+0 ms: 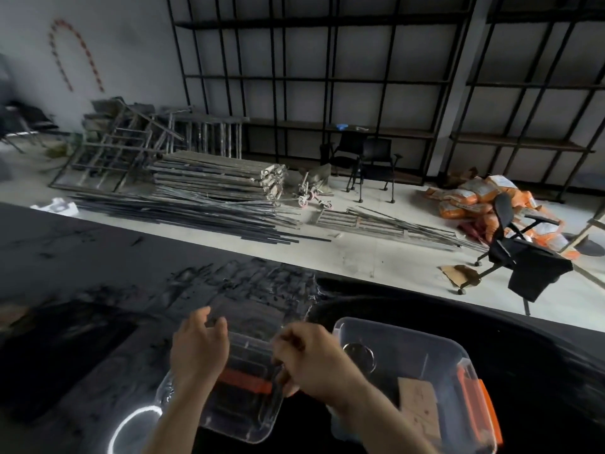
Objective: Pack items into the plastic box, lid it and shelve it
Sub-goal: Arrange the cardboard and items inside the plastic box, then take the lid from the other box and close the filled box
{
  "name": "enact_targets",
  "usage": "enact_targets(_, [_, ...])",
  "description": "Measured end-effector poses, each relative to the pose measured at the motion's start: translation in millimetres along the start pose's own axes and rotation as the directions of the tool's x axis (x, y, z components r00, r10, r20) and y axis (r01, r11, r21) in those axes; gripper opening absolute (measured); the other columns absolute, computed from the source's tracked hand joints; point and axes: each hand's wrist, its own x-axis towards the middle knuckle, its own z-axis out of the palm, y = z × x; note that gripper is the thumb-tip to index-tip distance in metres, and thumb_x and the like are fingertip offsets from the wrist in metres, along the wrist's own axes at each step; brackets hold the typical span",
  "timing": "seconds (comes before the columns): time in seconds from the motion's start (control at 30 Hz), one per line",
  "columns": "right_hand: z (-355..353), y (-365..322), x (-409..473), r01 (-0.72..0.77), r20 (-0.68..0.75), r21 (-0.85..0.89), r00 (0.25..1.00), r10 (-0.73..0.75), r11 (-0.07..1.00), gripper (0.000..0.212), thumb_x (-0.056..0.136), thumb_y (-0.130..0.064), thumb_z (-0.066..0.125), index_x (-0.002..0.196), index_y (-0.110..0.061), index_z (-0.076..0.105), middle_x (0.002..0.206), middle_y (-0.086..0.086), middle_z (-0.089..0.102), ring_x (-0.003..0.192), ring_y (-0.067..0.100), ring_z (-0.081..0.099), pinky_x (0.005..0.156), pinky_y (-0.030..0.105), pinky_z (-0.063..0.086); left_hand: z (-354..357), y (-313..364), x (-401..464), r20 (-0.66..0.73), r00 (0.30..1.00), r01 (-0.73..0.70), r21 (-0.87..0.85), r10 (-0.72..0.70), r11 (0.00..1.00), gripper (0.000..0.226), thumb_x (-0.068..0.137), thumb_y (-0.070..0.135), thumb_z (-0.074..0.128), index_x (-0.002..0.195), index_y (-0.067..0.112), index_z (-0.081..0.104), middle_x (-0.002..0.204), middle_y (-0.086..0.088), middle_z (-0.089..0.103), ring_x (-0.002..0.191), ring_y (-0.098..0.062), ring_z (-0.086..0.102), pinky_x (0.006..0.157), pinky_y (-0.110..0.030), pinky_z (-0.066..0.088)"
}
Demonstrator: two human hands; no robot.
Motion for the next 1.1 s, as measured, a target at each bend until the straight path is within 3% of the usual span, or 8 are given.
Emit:
enact_targets(0.17, [84.8,13.0,19.6,-0.210,0.035,-0.331,0.972,0.234,0.920,0.062,0.091,-0.045,0.049,0.140,-0.008,0.037,0.146,0.020,0.041,0.134,0.037,0.042,0.109,0.037,0.036,-20.0,-64.9,13.0,0.164,0.972,0.119,0.269,-0.167,0.956,0.071,0.090,0.053,0.056,0.144,0.007,0.045,0.138,-0.022,0.056,0.130,-0.039,0.049,0.107,-0.043,0.039])
enact_targets(0.33, [111.7,29.3,27.5,-0.451,-0.055,-0.347,0.885,0.463,0.822,0.084,0.087,-0.045,0.050,0.150,-0.005,0.013,0.150,0.025,0.028,0.136,0.043,0.031,0.108,0.047,0.035,-14.8,-95.1,9.8,0.233,0.949,0.130,0.322,-0.212,0.938,0.061,0.090,0.054,0.054,0.132,0.009,0.055,0.121,-0.018,0.068,0.115,-0.037,0.062,0.094,-0.040,0.048])
enact_targets(0.5, [100.6,24.4,39.8,-0.498,-0.142,-0.121,0.865,0.481,0.859,0.064,0.088,-0.039,0.053,0.141,-0.009,0.033,0.138,0.019,0.047,0.126,0.039,0.048,0.105,0.042,0.042,-30.4,-99.9,12.9,0.164,0.932,0.281,0.238,-0.323,0.930,0.068,0.087,0.062,0.051,0.129,0.008,0.060,0.123,-0.015,0.069,0.116,-0.035,0.063,0.094,-0.040,0.047])
enact_targets(0.63, [66.1,-8.7,52.1,-0.382,-0.204,-0.028,0.907,0.369,0.924,0.053,0.089,-0.038,0.054,0.133,-0.009,0.047,0.132,0.014,0.057,0.114,0.032,0.060,0.089,0.034,0.049,-59.2,-72.6,25.5,0.111,0.928,0.344,0.103,-0.354,0.933,0.069,0.086,0.072,0.043,0.098,0.011,0.074,0.097,-0.014,0.077,0.091,-0.030,0.073,0.078,-0.035,0.051])
enact_targets(0.77, [-2.5,-44.1,45.5,-0.097,-0.349,0.251,0.919,0.184,0.963,0.042,0.090,-0.048,0.048,0.113,-0.015,0.061,0.108,0.005,0.067,0.093,0.021,0.064,0.086,0.039,0.051,-76.9,-4.8,34.4,0.050,0.963,0.261,-0.395,-0.263,0.881,0.045,0.091,0.049,0.046,0.096,0.014,0.073,0.104,-0.016,0.072,0.100,-0.038,0.067,0.090,-0.048,0.051])
enact_targets(0.93, [-106.1,-33.2,15.7,0.140,-0.420,0.671,0.881,0.218,0.728,0.044,0.098,-0.047,0.047,0.105,-0.009,0.067,0.093,0.009,0.070,0.097,0.026,0.067,0.098,0.048,0.051,-62.2,80.0,9.4,0.181,0.984,0.143,-0.758,-0.006,0.637,0.032,0.096,0.050,0.049,0.098,0.026,0.071,0.093,0.005,0.077,0.093,-0.015,0.072,0.088,-0.036,0.053])
enact_targets(1.0, [-134.1,-16.3,1.1,0.216,-0.482,0.730,0.836,0.263,0.649,0.037,0.096,-0.043,0.054,0.098,-0.009,0.069,0.084,0.006,0.070,0.095,0.025,0.066,0.098,0.042,0.049,-43.6,102.8,-6.1,0.259,0.961,0.165,-0.815,0.094,0.555,0.038,0.096,0.054,0.050,0.110,0.024,0.069,0.102,0.007,0.076,0.100,-0.009,0.070,0.092,-0.032,0.051])
enact_targets(1.1, [-157.6,18.5,-21.7,0.300,-0.587,0.688,0.765,0.265,0.661,0.012,0.092,-0.025,0.067,0.091,-0.013,0.070,0.075,0.001,0.070,0.099,0.026,0.069,0.098,0.041,0.049,-11.1,124.1,-30.7,0.352,0.916,0.199,-0.815,0.193,0.544,0.043,0.088,0.061,0.055,0.098,0.022,0.071,0.103,0.004,0.077,0.102,-0.008,0.069,0.094,-0.031,0.049])
